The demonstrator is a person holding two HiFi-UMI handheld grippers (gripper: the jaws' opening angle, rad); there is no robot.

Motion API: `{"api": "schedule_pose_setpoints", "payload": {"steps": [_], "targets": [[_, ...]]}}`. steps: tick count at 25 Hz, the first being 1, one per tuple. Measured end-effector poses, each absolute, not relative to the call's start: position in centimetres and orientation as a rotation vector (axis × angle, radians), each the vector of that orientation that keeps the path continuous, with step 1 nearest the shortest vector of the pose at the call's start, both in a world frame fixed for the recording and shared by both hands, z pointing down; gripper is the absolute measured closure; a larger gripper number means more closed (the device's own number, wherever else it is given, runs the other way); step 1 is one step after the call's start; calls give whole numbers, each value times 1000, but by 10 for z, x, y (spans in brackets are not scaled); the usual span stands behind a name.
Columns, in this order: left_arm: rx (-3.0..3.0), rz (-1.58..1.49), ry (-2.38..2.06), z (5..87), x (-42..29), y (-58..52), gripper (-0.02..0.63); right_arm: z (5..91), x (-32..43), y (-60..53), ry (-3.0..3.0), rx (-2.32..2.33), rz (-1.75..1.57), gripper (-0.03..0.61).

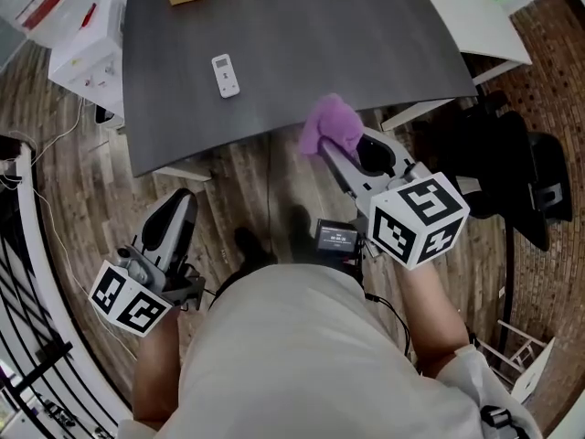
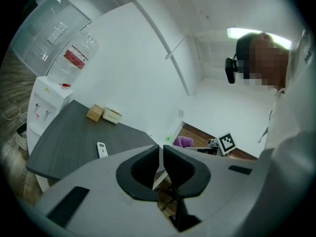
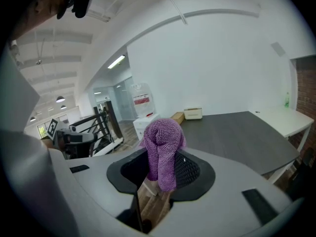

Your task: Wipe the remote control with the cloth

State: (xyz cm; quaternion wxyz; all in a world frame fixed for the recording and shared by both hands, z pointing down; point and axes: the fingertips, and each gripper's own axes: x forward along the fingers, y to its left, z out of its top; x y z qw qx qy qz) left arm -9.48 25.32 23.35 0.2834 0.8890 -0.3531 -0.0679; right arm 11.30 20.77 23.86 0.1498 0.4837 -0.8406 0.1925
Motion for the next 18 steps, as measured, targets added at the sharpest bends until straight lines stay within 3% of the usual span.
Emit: {"api": "schedule_pose_setpoints", "payload": {"steps": [18], "targets": [[2372, -247, -847, 235, -79, 270, 586, 231, 108, 215, -2417, 1410, 491, 448]]}}
